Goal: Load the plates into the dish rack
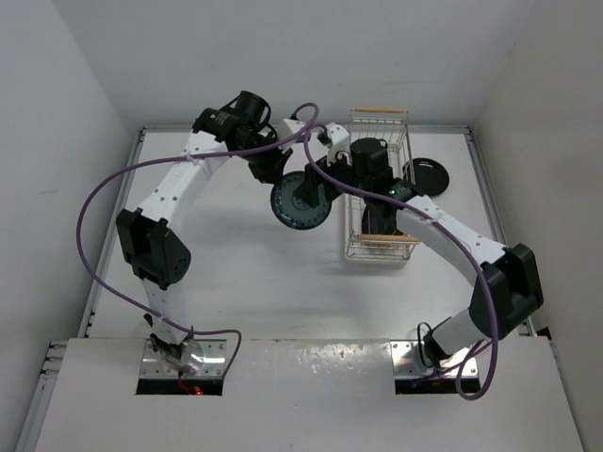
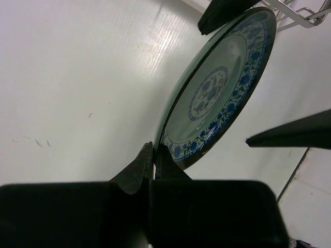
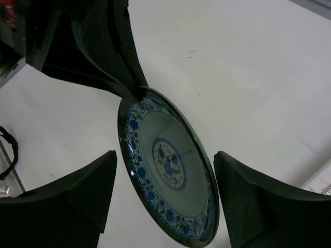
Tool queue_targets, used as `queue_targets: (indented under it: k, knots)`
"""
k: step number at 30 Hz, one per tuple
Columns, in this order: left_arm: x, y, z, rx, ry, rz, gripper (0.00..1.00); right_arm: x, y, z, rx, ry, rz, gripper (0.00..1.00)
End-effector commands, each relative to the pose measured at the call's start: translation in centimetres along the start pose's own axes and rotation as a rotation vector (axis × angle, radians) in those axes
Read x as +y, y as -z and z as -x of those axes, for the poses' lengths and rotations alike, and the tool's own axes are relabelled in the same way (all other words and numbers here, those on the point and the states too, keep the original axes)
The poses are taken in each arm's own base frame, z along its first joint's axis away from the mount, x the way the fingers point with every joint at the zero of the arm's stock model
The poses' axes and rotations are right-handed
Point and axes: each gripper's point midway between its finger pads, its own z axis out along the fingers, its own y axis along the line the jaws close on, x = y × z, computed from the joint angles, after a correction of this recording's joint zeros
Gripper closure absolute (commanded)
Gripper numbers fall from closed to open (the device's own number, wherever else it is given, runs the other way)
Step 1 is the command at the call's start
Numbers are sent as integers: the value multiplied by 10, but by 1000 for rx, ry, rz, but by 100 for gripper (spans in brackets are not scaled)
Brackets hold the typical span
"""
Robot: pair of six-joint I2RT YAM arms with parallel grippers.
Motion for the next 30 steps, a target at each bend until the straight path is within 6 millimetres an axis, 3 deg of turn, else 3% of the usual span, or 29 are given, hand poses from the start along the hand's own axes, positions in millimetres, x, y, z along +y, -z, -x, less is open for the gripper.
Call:
queue_targets:
  k: [1, 3, 5, 6, 7, 12, 15, 18, 19, 20, 21, 22, 23, 25, 26, 30]
  knots:
    - [-12, 22, 20, -65, -27, -3, 100, 6, -3, 28, -79, 32, 12, 27]
    - [-15, 26, 22, -78, -31, -9, 100, 1, -3, 25, -83, 36, -8, 31]
    - [-17, 26, 21, -75, -38, -21, 100, -3, 0, 24, -85, 33, -15, 42]
    - [-17, 26, 21, -75, -38, -21, 100, -2, -1, 21, -79, 26, 5, 59]
    - [-17, 26, 21, -75, -38, -21, 100, -3, -1, 19, -74, 13, 11, 67]
    - [-16, 33, 40, -139, -18, -10, 100, 16, -2, 13, -63, 10, 99, 96]
    - [-17, 38, 51, -173, -8, -3, 100, 13, -2, 14, -79, 2, 67, 100]
    - [-2, 39, 54, -176, 25, 78, 100, 8, 3, 20, -120, -15, 12, 100]
    - [2, 37, 51, -164, 40, 98, 75, 6, 5, 25, -146, -15, -2, 100]
    - [7, 35, 49, -158, 55, 121, 56, -4, 12, 35, -184, -24, -73, 100]
    - [14, 36, 45, -141, 60, 161, 42, -9, 15, 36, -194, -31, -102, 100]
    - [18, 37, 46, -141, 70, 183, 34, -11, 19, 42, -214, -34, -123, 100]
    - [20, 38, 44, -135, 83, 200, 23, -23, 24, 47, -235, -49, -205, 100]
    - [37, 49, 45, -135, 101, 290, 9, -30, 37, 58, -274, -53, -269, 100]
    - [43, 51, 45, -132, 110, 323, 3, -46, 45, 62, -295, -65, -370, 100]
    - [85, 81, 33, -135, 211, 510, 1, -67, 82, 82, -386, -56, -549, 100]
